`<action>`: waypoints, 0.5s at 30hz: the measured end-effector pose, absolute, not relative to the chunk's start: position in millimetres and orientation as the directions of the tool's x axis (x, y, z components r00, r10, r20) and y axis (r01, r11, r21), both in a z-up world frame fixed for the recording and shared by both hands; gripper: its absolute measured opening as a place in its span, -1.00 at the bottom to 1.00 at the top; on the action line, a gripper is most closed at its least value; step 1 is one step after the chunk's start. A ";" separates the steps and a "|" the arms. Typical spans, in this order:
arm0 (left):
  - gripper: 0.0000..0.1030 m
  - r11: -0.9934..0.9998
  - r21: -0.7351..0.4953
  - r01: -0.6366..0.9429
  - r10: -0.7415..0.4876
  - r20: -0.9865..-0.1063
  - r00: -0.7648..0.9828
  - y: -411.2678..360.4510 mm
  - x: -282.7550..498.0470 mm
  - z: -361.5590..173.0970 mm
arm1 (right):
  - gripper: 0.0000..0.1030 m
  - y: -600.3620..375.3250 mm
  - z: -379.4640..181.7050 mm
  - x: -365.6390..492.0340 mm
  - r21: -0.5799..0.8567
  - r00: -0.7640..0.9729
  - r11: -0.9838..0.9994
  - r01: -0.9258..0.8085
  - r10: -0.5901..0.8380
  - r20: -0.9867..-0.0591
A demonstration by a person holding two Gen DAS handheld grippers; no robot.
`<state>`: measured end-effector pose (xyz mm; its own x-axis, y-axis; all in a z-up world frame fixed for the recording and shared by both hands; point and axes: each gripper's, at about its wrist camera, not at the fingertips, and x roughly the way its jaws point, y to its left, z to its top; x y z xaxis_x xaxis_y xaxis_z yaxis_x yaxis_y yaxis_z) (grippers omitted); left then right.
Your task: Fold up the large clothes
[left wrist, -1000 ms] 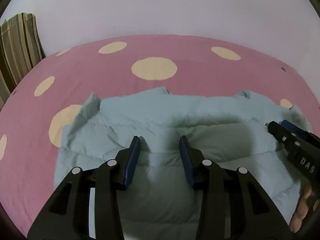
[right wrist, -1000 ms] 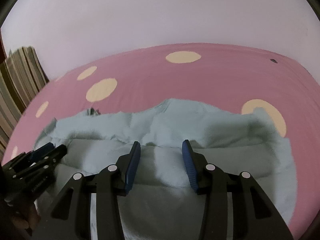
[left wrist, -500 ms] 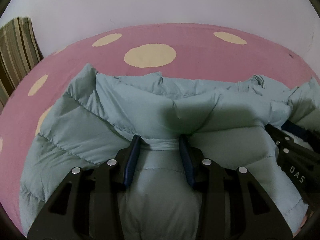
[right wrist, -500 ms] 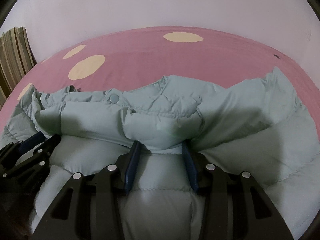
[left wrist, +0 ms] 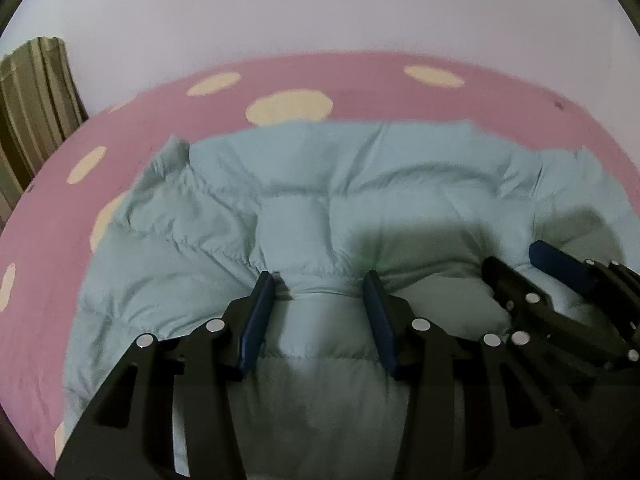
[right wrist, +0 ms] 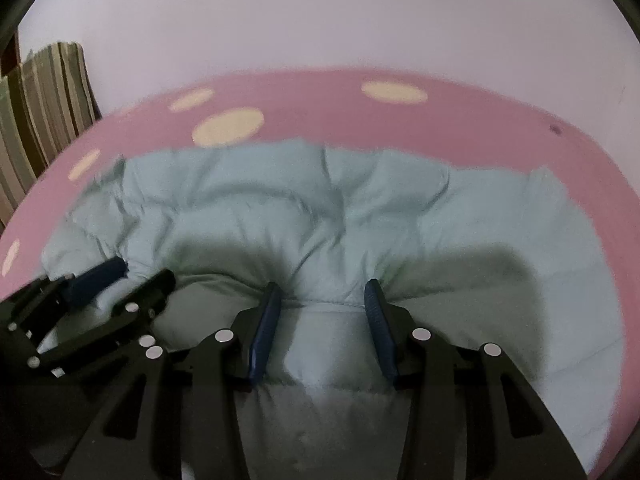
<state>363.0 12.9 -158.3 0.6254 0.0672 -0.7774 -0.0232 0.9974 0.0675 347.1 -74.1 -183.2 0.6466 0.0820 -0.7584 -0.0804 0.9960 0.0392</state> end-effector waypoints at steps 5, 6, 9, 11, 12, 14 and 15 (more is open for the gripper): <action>-0.11 0.998 0.066 -0.018 0.063 -0.788 0.612 13.0 371.9 -171.1 | -0.14 -72.3 -197.7 355.4 0.021 0.635 0.997 -0.080 0.068 -0.770; -0.11 0.998 0.068 -0.016 0.063 -0.781 0.622 12.5 369.8 -168.9 | -0.14 -72.6 -196.0 355.3 0.025 0.638 0.996 -0.082 0.072 -0.767; -0.10 0.996 0.084 0.002 0.062 -0.755 0.652 13.5 358.8 -157.1 | -0.14 -77.4 -183.3 348.4 0.057 0.654 0.994 -0.091 0.102 -0.750; -0.04 0.996 0.085 -0.001 0.065 -0.753 0.655 19.1 348.1 -149.4 | -0.10 -84.3 -173.4 339.4 0.079 0.658 0.993 -0.089 0.118 -0.744; 0.06 0.996 0.085 -0.005 0.068 -0.751 0.657 21.9 344.4 -146.4 | -0.07 -89.3 -168.3 333.1 0.089 0.663 0.993 -0.083 0.122 -0.739; 0.23 0.995 0.092 -0.028 0.087 -0.738 0.670 33.6 331.9 -136.5 | 0.09 -100.5 -159.0 320.4 0.099 0.680 0.993 -0.070 0.120 -0.723; 0.33 0.995 0.094 -0.041 0.097 -0.731 0.675 39.8 327.9 -132.4 | 0.11 -107.0 -154.7 313.9 0.096 0.691 0.993 -0.064 0.113 -0.714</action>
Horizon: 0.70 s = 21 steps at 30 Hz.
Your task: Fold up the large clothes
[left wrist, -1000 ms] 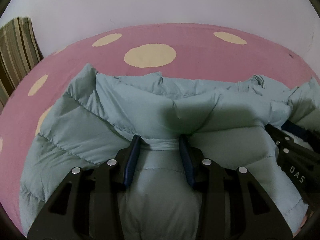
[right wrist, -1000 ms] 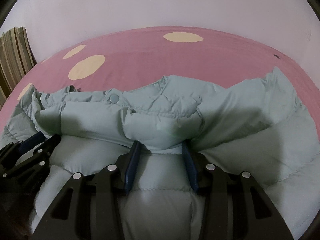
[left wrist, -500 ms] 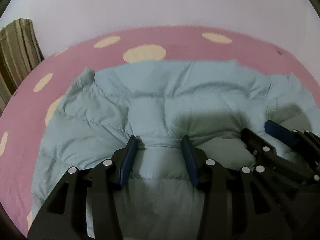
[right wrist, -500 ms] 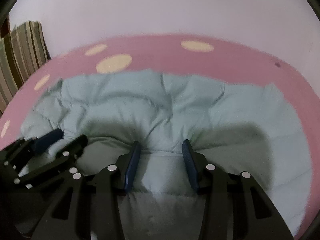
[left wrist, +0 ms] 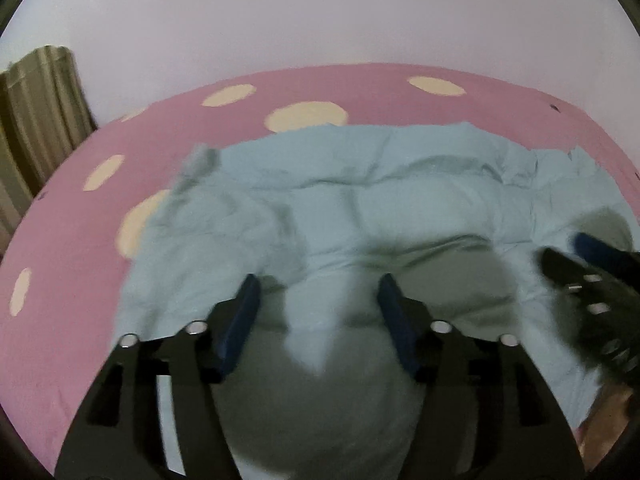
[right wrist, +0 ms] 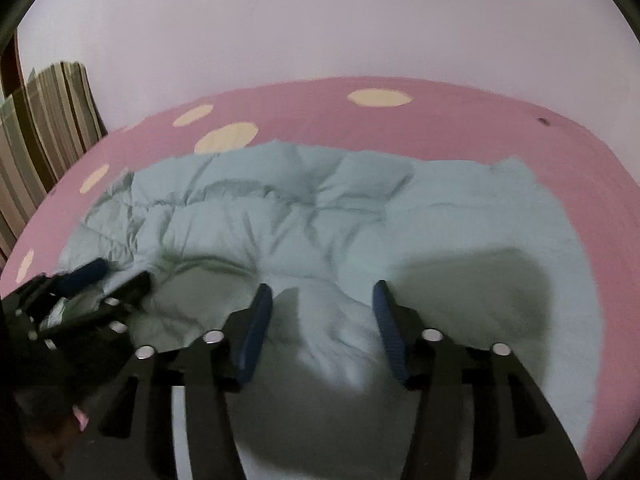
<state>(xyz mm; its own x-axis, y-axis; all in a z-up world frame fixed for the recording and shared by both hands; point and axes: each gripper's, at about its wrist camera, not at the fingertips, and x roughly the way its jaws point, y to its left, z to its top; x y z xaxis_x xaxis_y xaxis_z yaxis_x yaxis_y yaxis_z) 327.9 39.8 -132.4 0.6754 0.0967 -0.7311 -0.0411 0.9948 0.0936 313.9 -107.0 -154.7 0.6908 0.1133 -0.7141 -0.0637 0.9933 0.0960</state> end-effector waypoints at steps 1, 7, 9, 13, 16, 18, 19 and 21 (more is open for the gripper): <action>0.35 0.994 0.096 -0.058 0.110 -0.725 0.680 48.3 322.5 -128.5 | 0.13 -113.7 -150.9 307.8 0.091 0.699 0.994 -0.055 0.103 -0.708; 0.43 0.974 0.071 -0.214 0.196 -0.734 0.650 122.9 299.6 -119.9 | 0.32 -180.9 -137.6 281.2 0.099 0.719 0.995 0.031 0.046 -0.694; 0.43 0.965 0.039 -0.259 0.199 -0.751 0.629 148.7 296.1 -123.1 | 0.33 -206.9 -139.6 276.4 0.110 0.711 0.992 0.069 0.028 -0.702; 0.56 0.966 -0.064 -0.250 0.101 -0.796 0.597 179.3 297.3 -133.4 | 0.34 -247.1 -151.7 281.8 0.197 0.674 0.971 0.133 0.057 -0.737; 0.58 0.972 -0.085 -0.218 0.060 -0.810 0.583 181.3 305.1 -139.8 | 0.39 -260.3 -167.1 289.4 0.269 0.637 0.951 0.151 0.115 -0.762; 0.60 0.977 -0.083 -0.197 0.047 -0.815 0.577 178.7 310.3 -143.8 | 0.45 -262.7 -175.2 293.1 0.291 0.621 0.943 0.161 0.132 -0.772; 0.61 0.979 -0.085 -0.183 0.036 -0.819 0.572 177.2 312.4 -146.8 | 0.48 -262.9 -178.4 294.5 0.297 0.618 0.941 0.163 0.137 -0.774; 0.61 0.979 -0.119 -0.163 -0.007 -0.827 0.563 176.5 316.8 -153.6 | 0.53 -262.0 -185.1 298.1 0.303 0.610 0.940 0.160 0.147 -0.779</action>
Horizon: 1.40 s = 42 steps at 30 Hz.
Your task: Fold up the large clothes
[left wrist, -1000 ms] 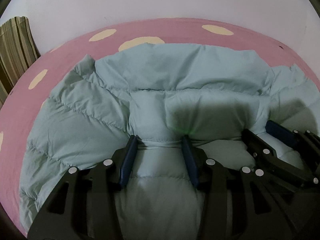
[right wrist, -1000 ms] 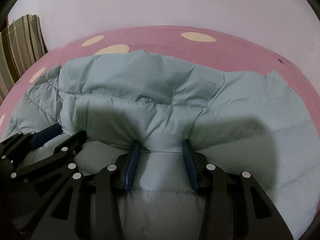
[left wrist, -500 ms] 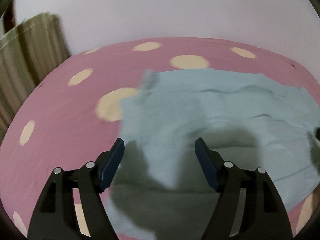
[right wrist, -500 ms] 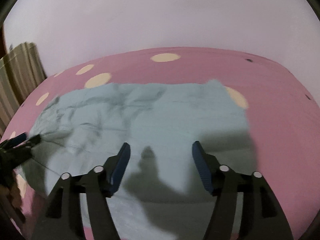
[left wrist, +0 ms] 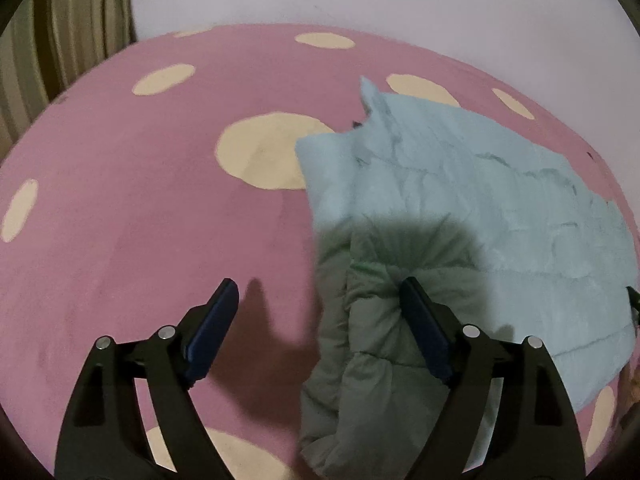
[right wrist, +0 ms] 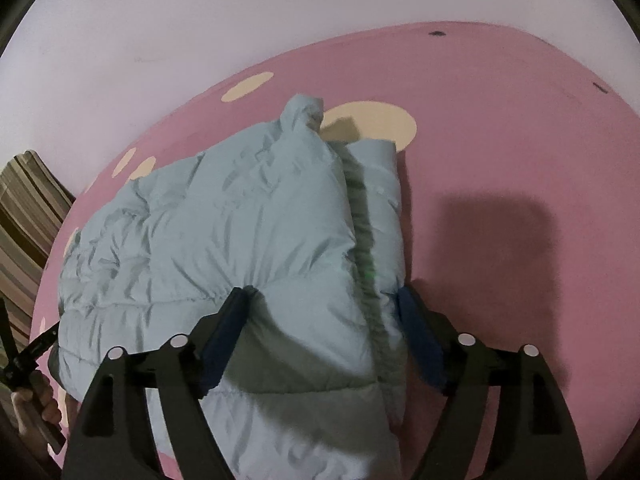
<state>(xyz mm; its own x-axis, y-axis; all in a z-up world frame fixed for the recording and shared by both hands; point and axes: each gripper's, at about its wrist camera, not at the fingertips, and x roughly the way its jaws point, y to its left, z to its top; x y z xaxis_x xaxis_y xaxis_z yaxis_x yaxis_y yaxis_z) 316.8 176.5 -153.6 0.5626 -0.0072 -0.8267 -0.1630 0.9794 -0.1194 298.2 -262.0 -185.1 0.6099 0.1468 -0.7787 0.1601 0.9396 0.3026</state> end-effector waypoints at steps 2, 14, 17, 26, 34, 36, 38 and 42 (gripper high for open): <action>0.61 0.970 -0.188 -0.154 -0.074 -0.833 0.548 179.2 320.6 -160.8 | 0.56 -261.8 -191.6 301.9 0.317 0.599 0.935 0.158 0.164 -0.784; -0.09 0.964 -0.254 -0.079 -0.173 -0.822 0.542 162.9 326.8 -162.3 | -0.19 -249.4 -198.7 302.2 0.364 0.590 0.923 0.124 0.227 -0.775; -0.30 0.963 -0.261 -0.073 -0.181 -0.820 0.543 158.0 328.0 -161.9 | -0.37 -247.5 -198.2 301.7 0.393 0.590 0.912 0.117 0.254 -0.766; -0.72 0.968 -0.240 -0.071 -0.159 -0.811 0.564 152.1 318.9 -153.2 | -0.63 -248.3 -193.4 290.1 0.404 0.618 0.907 0.116 0.253 -0.744; -0.79 0.970 -0.235 -0.064 -0.153 -0.794 0.588 155.4 291.7 -134.8 | -0.72 -249.6 -182.9 271.4 0.423 0.626 0.899 0.117 0.264 -0.734; -0.79 0.968 -0.243 -0.067 -0.158 -0.790 0.592 158.3 281.5 -130.8 | -0.72 -249.4 -180.2 262.1 0.432 0.624 0.895 0.113 0.274 -0.732; -0.79 0.965 -0.252 -0.073 -0.161 -0.788 0.595 164.2 266.7 -127.4 | -0.72 -247.7 -178.3 250.1 0.439 0.621 0.892 0.104 0.287 -0.730; -0.79 0.957 -0.275 -0.095 -0.168 -0.790 0.590 179.5 232.9 -124.5 | -0.73 -240.2 -177.5 217.7 0.458 0.613 0.886 0.080 0.319 -0.723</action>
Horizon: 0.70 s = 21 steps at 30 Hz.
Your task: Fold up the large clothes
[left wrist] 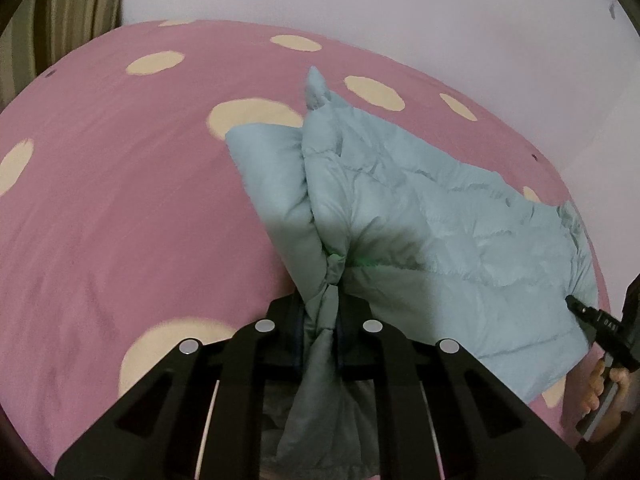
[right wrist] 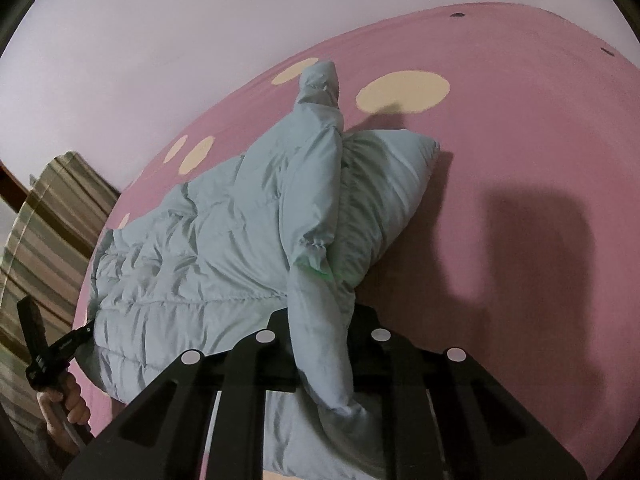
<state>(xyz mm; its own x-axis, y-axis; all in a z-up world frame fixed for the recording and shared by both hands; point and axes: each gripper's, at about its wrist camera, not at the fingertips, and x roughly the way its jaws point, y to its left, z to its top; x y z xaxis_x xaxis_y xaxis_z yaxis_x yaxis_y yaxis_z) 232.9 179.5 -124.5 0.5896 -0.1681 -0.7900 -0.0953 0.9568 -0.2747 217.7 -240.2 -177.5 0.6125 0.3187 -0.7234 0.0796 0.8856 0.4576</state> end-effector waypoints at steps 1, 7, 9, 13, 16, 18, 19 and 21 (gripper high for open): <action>-0.79 0.955 -0.278 -0.100 -0.169 -0.791 0.588 182.3 225.5 -124.3 | -0.73 -238.6 -177.9 209.8 0.463 0.610 0.883 0.075 0.327 -0.722; -0.79 0.952 -0.281 -0.118 -0.164 -0.799 0.578 195.5 172.9 -126.1 | -0.73 -226.6 -182.1 169.9 0.492 0.597 0.869 0.060 0.363 -0.715; -0.79 0.948 -0.292 -0.127 -0.169 -0.800 0.576 199.4 157.0 -126.9 | -0.73 -226.8 -182.9 159.8 0.501 0.593 0.863 0.060 0.373 -0.714; -0.79 0.944 -0.302 -0.135 -0.173 -0.800 0.575 203.8 133.0 -128.9 | -0.73 -225.0 -183.6 142.4 0.505 0.586 0.862 0.056 0.381 -0.715; -0.79 0.945 -0.297 -0.139 -0.169 -0.804 0.569 206.2 124.0 -133.7 | -0.73 -223.7 -185.6 136.9 0.499 0.583 0.865 0.053 0.379 -0.719; -0.79 0.939 -0.309 -0.150 -0.174 -0.806 0.566 208.8 123.3 -138.6 | -0.73 -223.0 -187.4 141.5 0.501 0.581 0.863 0.057 0.380 -0.720; -0.79 0.937 -0.314 -0.153 -0.178 -0.806 0.565 209.6 122.6 -140.0 | -0.72 -223.6 -189.4 142.5 0.503 0.580 0.862 0.059 0.381 -0.720; -0.79 0.936 -0.315 -0.155 -0.178 -0.806 0.564 209.4 124.9 -141.8 | -0.72 -219.0 -189.6 142.0 0.502 0.582 0.863 0.060 0.378 -0.720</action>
<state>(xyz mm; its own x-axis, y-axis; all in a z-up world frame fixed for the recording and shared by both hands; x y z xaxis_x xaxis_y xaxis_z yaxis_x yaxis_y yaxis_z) 124.9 209.4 -141.8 0.5641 -0.1779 -0.8063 -0.1553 0.9362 -0.3152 142.0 -219.0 -189.6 0.5820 0.3784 -0.7197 0.0600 0.8627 0.5021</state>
